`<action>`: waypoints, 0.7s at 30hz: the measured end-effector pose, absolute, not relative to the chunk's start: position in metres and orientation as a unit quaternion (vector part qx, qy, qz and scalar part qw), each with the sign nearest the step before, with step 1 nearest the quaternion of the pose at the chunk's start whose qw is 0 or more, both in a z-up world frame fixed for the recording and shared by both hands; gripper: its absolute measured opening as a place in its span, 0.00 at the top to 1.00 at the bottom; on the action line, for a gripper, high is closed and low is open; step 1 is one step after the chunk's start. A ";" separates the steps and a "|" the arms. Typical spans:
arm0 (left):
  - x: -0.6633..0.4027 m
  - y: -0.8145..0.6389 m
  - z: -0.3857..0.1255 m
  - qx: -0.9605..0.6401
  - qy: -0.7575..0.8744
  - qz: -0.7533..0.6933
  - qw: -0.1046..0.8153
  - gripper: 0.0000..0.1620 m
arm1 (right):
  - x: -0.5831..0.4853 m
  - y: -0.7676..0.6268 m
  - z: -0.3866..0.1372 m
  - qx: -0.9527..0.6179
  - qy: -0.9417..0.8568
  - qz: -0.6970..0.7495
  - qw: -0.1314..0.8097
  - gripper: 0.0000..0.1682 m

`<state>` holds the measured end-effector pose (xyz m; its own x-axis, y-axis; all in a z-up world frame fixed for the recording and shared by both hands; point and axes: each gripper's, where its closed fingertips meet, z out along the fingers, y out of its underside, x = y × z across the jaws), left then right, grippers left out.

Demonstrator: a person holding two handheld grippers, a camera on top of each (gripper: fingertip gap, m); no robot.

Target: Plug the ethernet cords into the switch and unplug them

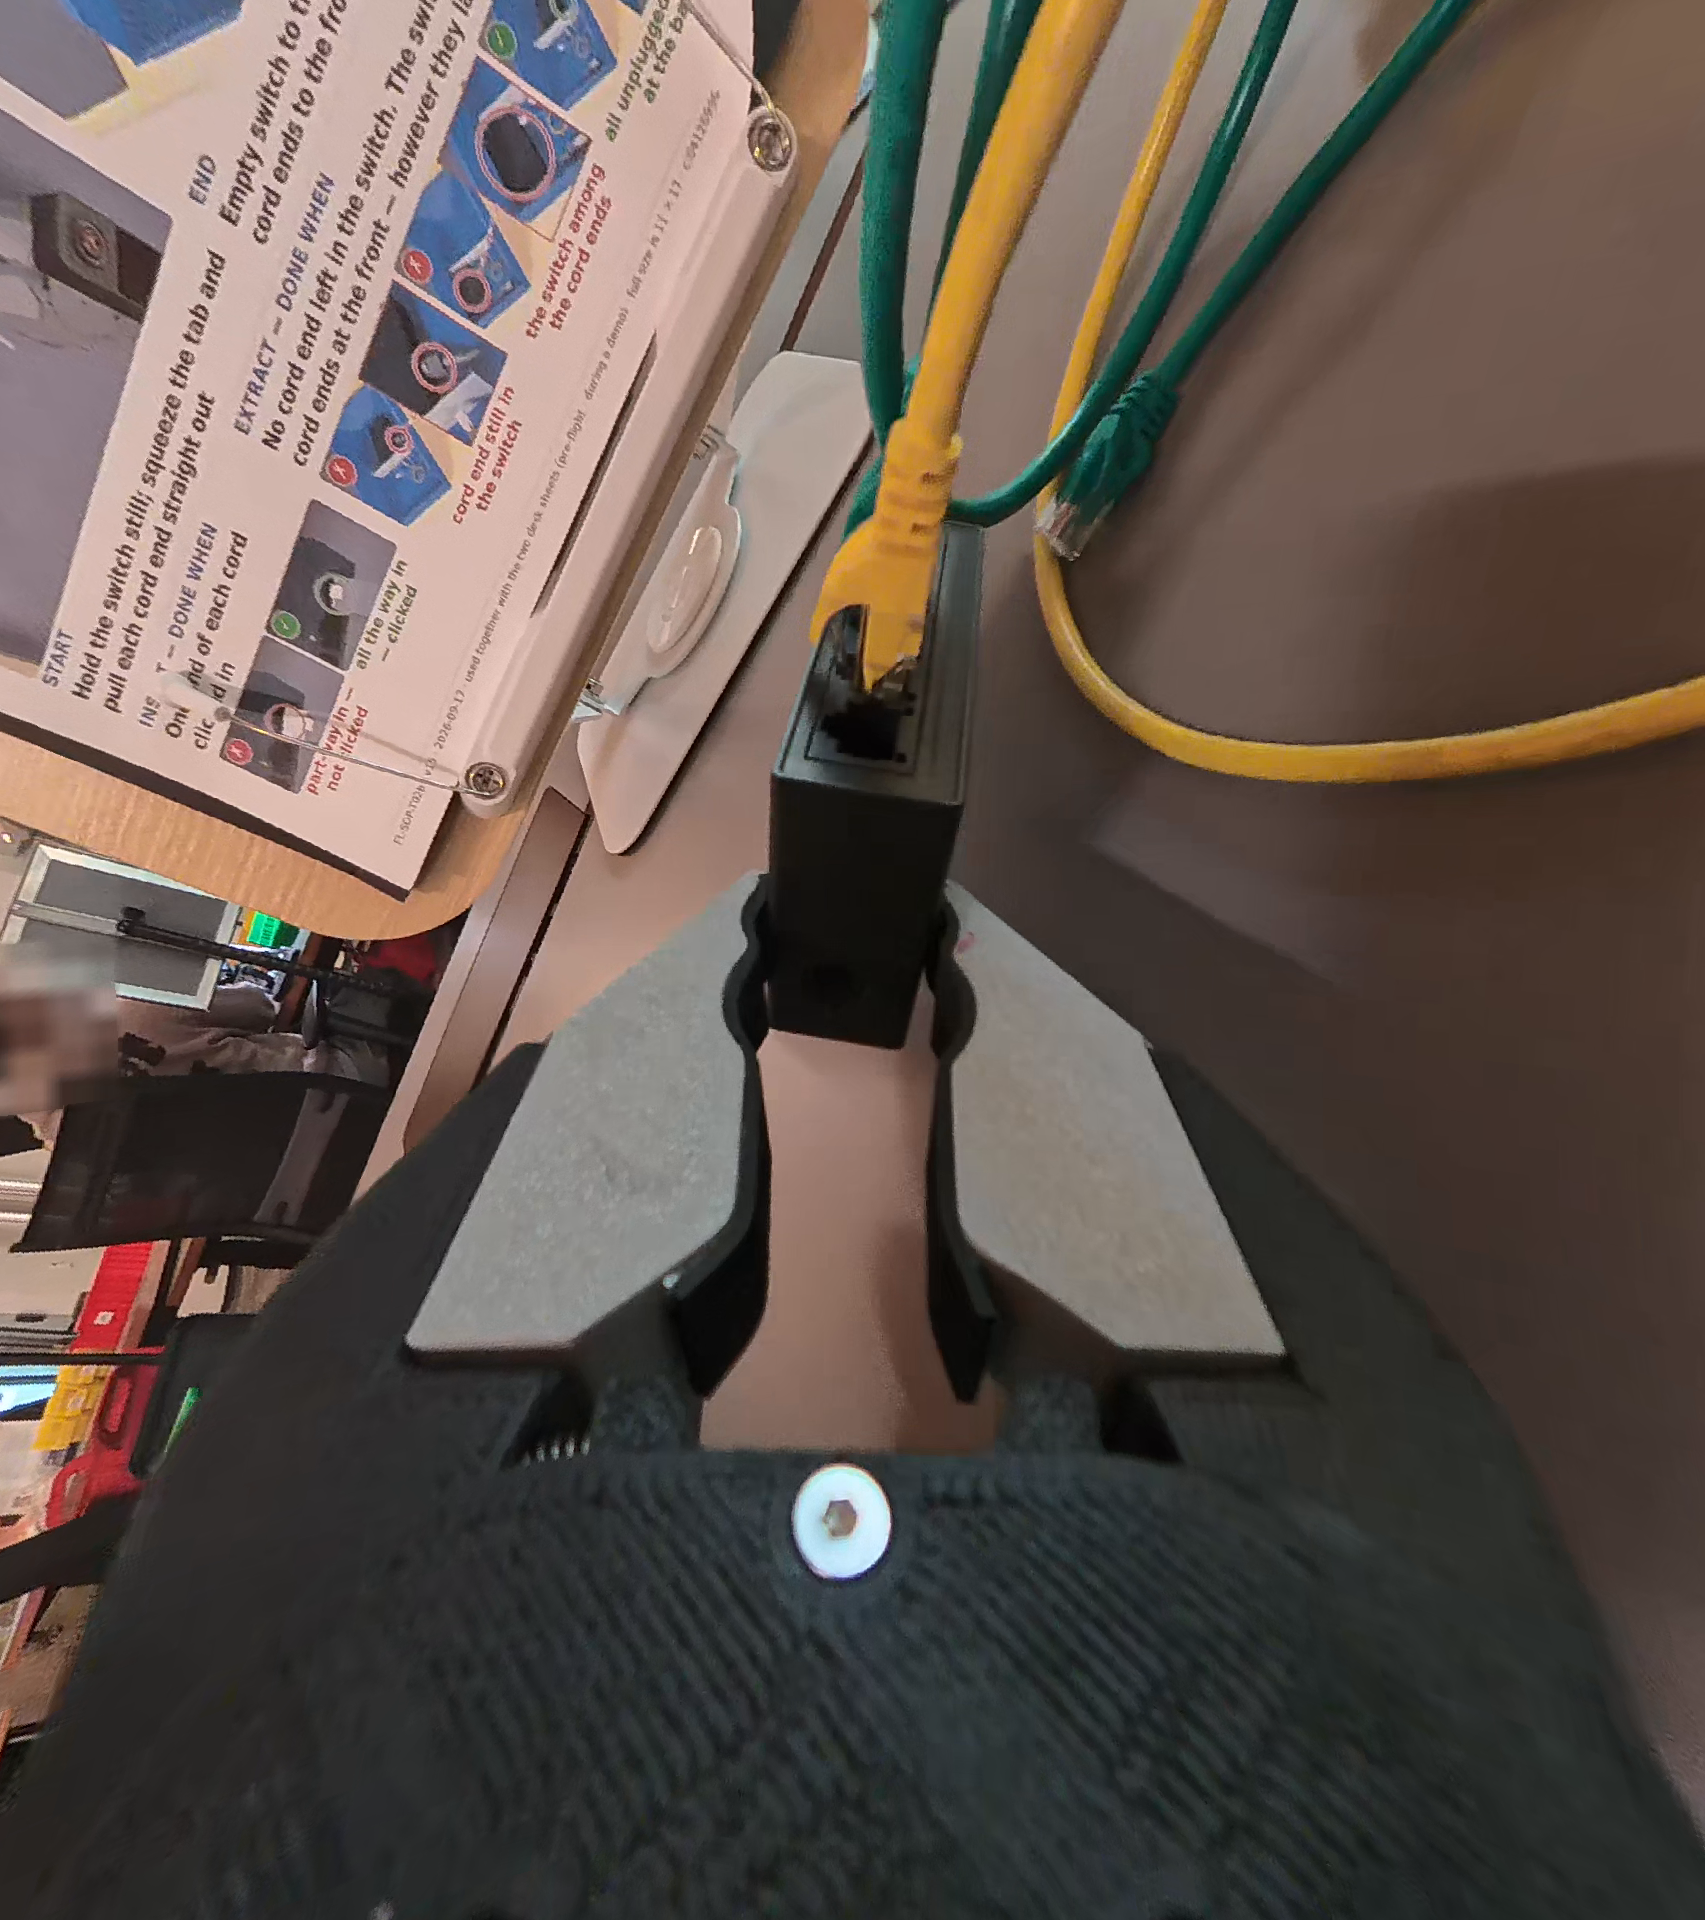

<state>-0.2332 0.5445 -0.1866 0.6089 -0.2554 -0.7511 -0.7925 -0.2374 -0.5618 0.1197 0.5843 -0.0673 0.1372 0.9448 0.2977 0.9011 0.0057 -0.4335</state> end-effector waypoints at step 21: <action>-0.225 0.540 -0.169 -0.685 0.388 0.315 0.530 0.83 | -0.155 0.498 -0.132 -0.555 -0.720 0.076 0.409 0.65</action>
